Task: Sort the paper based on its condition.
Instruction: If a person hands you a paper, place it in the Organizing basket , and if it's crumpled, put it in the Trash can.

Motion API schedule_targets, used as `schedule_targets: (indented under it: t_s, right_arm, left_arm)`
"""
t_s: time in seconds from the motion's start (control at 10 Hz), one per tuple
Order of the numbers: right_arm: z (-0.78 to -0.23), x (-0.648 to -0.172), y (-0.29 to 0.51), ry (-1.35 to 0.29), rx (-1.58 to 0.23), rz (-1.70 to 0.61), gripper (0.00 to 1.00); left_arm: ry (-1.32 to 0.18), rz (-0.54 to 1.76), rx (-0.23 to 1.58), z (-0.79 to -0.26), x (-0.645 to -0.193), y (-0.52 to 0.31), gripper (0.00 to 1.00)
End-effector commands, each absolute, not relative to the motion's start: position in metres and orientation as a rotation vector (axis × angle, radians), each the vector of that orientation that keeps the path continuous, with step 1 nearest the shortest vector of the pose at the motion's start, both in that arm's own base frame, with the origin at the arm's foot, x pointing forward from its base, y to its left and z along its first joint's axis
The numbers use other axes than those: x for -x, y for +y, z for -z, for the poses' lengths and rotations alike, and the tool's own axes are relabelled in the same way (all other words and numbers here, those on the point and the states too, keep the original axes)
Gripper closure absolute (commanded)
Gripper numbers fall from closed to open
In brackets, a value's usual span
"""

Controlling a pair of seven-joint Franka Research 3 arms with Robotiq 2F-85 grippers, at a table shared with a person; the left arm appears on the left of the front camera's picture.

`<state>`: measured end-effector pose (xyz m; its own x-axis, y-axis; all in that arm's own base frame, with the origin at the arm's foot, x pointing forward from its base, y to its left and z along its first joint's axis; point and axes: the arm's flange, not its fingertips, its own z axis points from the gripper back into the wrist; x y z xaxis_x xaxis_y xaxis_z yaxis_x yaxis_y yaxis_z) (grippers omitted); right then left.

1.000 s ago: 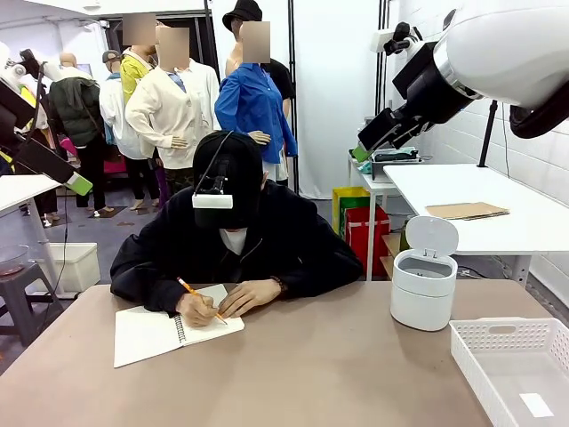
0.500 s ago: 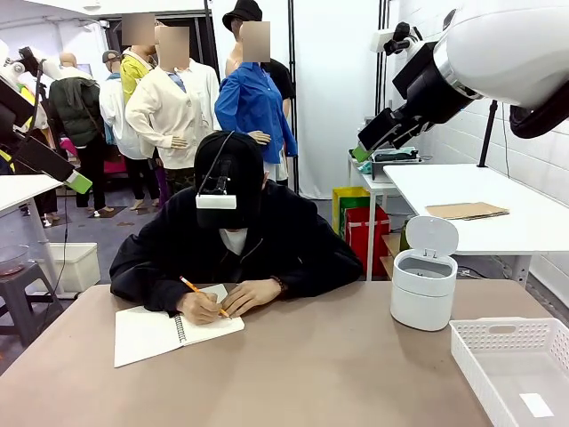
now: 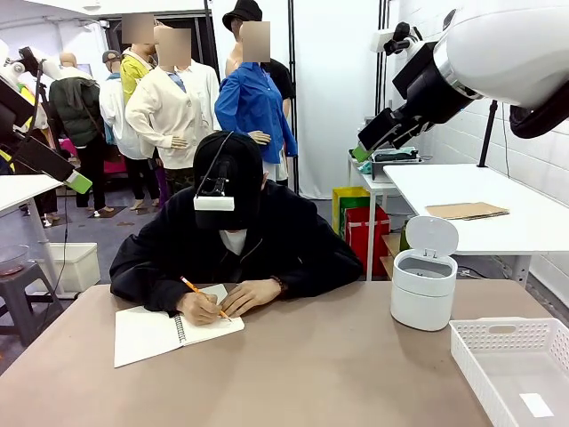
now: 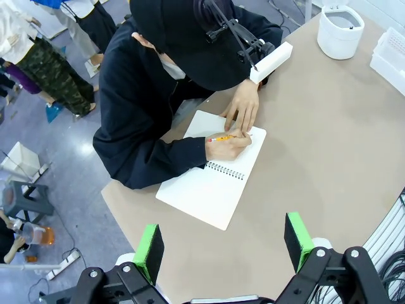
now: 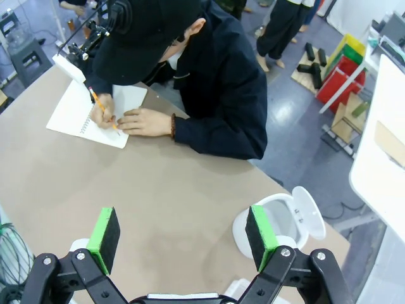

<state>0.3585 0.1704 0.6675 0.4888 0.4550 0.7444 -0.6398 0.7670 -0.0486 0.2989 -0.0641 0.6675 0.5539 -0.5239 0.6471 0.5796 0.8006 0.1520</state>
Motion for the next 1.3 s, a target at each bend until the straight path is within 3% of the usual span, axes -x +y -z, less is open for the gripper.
schedule_targets:
  t_s: [0.0,1.2]
  right_arm:
    - [-0.667,-0.359,0.170,-0.823,-0.248,-0.673,0.00]
    - [-0.666,-0.344,0.174,-0.753,-0.253,-0.708,0.00]
  left_arm:
    - [-0.735,0.651,0.089,-0.669,-0.299,-0.063,0.00]
    - [-0.735,0.651,0.089,-0.669,-0.299,-0.063,0.00]
